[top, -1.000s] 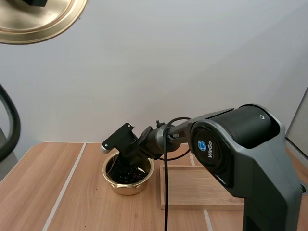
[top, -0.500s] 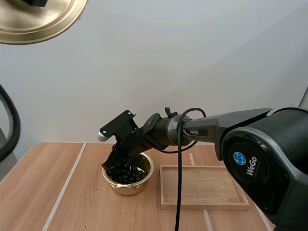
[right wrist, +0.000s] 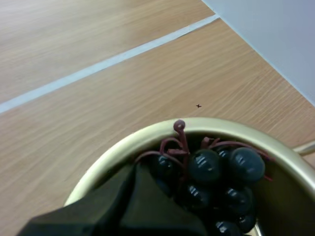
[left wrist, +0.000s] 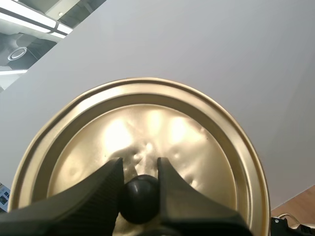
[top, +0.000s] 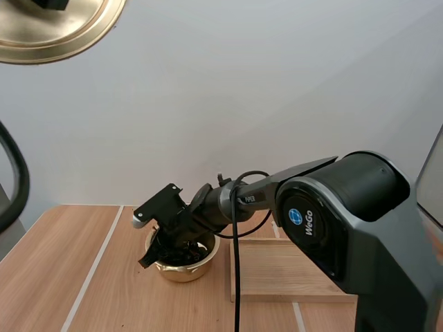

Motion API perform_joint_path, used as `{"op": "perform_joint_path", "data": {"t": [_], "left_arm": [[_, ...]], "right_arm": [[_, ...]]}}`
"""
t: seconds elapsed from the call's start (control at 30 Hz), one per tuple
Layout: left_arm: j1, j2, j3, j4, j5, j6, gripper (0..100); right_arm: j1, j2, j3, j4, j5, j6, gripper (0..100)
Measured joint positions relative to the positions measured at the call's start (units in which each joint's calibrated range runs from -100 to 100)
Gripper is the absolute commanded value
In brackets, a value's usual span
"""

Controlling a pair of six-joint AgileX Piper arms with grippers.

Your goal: Open the lid, put the grape in the pot, and close it

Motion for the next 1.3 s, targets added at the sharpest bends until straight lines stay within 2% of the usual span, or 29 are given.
{"op": "perform_joint_path", "data": {"t": [0.17,0.33,0.83,1.0,1.3], "left_arm": [[0.0,0.0,0.0,0.0,0.0,0.0,0],[0.0,0.0,0.0,0.0,0.0,0.0,0],[0.0,0.4,0.0,0.0,0.0,0.0,0],[0.0,0.4,0.0,0.0,0.0,0.0,0],[0.0,0.4,0.0,0.0,0.0,0.0,0]], "right_arm": [[-1.8,3.3,-0.1,-4.1,-0.5,2.4,0],[-3.8,1.3,0.0,-5.6,-0.9,3.0,0],[-4.2,-10.2,0.0,-4.8,4.9,3.0,0],[-4.2,-10.6,0.0,-5.6,3.1,3.0,0],[-7.2,-8.3,0.0,-6.8,-3.0,3.0,0]]}}
